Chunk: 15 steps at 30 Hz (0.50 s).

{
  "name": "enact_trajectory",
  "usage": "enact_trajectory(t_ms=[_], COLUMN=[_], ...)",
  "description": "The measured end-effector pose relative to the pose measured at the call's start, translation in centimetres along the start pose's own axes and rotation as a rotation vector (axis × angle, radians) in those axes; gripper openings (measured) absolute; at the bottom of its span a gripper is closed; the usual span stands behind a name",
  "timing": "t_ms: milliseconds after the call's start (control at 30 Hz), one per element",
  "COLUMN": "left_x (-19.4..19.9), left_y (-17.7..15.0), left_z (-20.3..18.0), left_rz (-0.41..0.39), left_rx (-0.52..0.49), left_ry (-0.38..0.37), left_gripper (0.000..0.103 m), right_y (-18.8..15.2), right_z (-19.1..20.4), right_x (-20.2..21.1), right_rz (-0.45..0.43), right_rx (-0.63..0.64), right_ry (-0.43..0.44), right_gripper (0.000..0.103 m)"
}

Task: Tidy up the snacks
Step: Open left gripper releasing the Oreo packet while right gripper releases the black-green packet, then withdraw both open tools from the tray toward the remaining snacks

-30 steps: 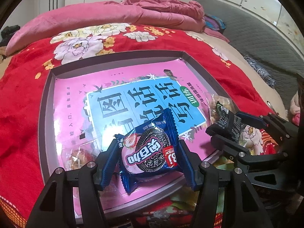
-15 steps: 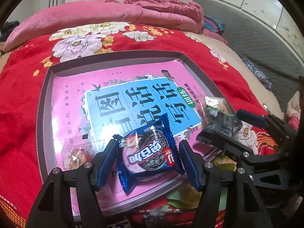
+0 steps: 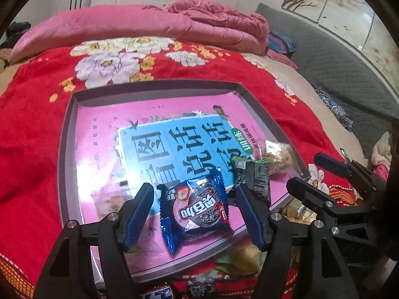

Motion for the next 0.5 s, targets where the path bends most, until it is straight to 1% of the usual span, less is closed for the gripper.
enact_trajectory(t_ms=[100,200,333,500], left_x=[0.7,1.1,1.1,1.5], left_y=[0.5,0.7,0.6,0.6], left_z=[0.2,0.4,0.7,0.8], left_rz=[-0.026,-0.035,-0.025,-0.035], left_rx=[0.01,0.029,0.047,0.051], left_ry=[-0.003,-0.011,-0.021,-0.021], left_gripper=[0.073,0.074,0.075,0.075], right_y=[0.3,0.6,0.9,1.2], right_z=[0.0,0.1,0.0,0.2], right_x=[0.6,1.1,1.5,2.0], right_rz=[-0.026,-0.044,-0.062,-0.076], right_rx=[-0.007,-0.014,-0.026,-0.023], right_ry=[0.008,0.019,0.025,0.025], right_gripper=[0.08,0.084,0.084,0.084])
Point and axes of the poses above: each gripper's, at about its wrist camera, not at the fingertips, and x roughly against the way its jaws point, z to its left, y to its top, the point moved 9 cm from there along -x, roughly the way its jaws point, and after that the axes turned 11 degrees about y, right-handed, at the moved point
